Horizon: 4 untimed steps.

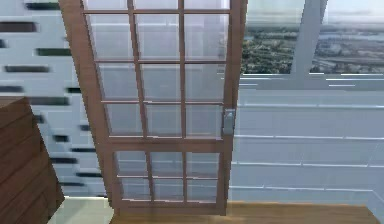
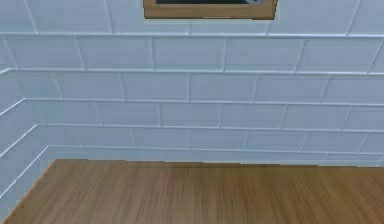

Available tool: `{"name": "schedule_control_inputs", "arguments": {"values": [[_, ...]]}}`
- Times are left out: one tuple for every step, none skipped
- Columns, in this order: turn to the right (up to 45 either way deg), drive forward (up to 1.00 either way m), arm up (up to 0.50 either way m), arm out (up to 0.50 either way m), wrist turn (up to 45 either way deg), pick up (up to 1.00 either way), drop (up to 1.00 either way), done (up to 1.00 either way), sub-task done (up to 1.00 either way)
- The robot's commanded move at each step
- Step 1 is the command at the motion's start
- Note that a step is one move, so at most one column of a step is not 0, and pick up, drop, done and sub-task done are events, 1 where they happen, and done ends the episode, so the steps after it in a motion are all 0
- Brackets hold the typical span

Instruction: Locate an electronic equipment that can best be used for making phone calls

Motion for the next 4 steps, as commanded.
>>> {"name": "schedule_control_inputs", "arguments": {"values": [[0.0, 0.35, 0.00, 0.00, 0.0, 0.00, 0.00, 0.00, 0.00], [-45.0, 0.00, 0.00, 0.00, 0.0, 0.00, 0.00, 0.00, 0.00], [-9.0, 0.00, 0.00, 0.00, 0.0, 0.00, 0.00, 0.00, 0.00], [0.0, 0.60, 0.00, 0.00, 0.0, 0.00, 0.00, 0.00, 0.00]]}}
